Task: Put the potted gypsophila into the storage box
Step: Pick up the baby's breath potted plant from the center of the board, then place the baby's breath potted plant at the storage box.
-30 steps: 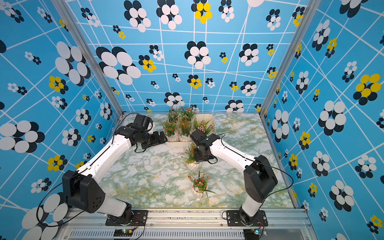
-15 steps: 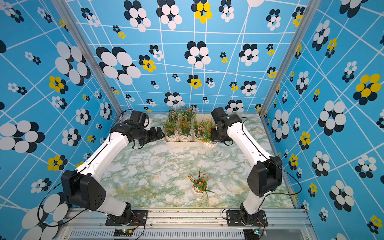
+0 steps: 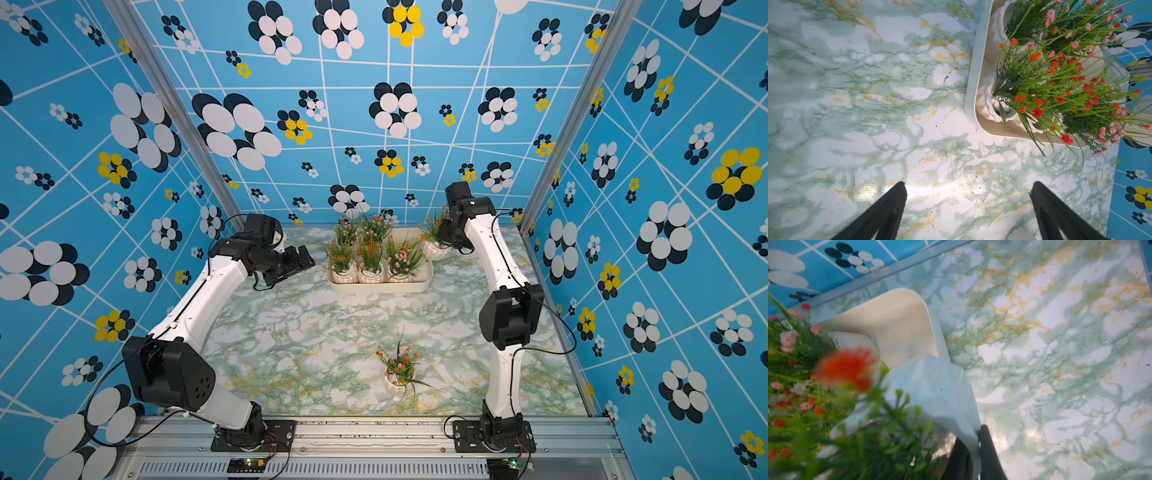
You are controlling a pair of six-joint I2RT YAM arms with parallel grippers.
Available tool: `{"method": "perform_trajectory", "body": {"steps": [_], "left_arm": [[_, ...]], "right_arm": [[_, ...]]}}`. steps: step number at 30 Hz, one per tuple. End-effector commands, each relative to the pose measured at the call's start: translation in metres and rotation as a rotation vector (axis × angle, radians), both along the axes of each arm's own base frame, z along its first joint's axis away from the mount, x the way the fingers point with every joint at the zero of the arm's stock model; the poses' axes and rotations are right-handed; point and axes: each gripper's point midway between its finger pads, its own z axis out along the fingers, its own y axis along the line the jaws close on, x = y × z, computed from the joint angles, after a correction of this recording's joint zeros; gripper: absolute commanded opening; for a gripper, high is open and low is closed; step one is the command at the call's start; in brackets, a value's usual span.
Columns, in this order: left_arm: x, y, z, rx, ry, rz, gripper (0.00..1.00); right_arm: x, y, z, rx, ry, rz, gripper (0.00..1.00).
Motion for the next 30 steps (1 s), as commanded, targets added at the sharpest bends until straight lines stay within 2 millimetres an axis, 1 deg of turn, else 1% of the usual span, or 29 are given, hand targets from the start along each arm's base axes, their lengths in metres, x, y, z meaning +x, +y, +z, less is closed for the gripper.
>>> {"method": "perform_trajectory", "body": {"steps": [1,3,5,10,12,16,21,24,30], "left_arm": [[0.000,0.010,0.005,-0.005,0.023,0.018,0.97],[0.001,0.017,0.005,-0.004,0.031,0.035,0.97],[0.002,0.023,0.004,-0.009,0.038,0.051,0.97],[0.008,0.033,0.000,-0.015,0.053,0.081,0.97],[0.011,0.035,-0.002,-0.015,0.058,0.087,0.97],[0.018,0.036,-0.006,-0.021,0.068,0.091,0.97],[0.025,0.033,-0.012,-0.035,0.081,0.086,0.96],[0.026,0.033,-0.014,-0.038,0.085,0.082,0.96],[0.026,0.034,-0.017,-0.034,0.094,0.075,0.96]], "right_arm": [[0.031,-0.017,0.037,0.040,-0.146,-0.112,0.00],[0.049,-0.020,0.033,0.053,-0.173,-0.147,0.00],[0.062,-0.020,0.032,0.076,-0.204,-0.176,0.00],[0.090,-0.008,0.022,0.175,-0.260,-0.215,0.00],[0.098,0.001,0.014,0.219,-0.263,-0.215,0.00],[0.104,0.017,0.001,0.257,-0.251,-0.210,0.00],[0.104,0.048,-0.016,0.280,-0.231,-0.173,0.00],[0.103,0.067,-0.022,0.291,-0.228,-0.144,0.00],[0.102,0.093,-0.041,0.316,-0.196,-0.116,0.00]]}}
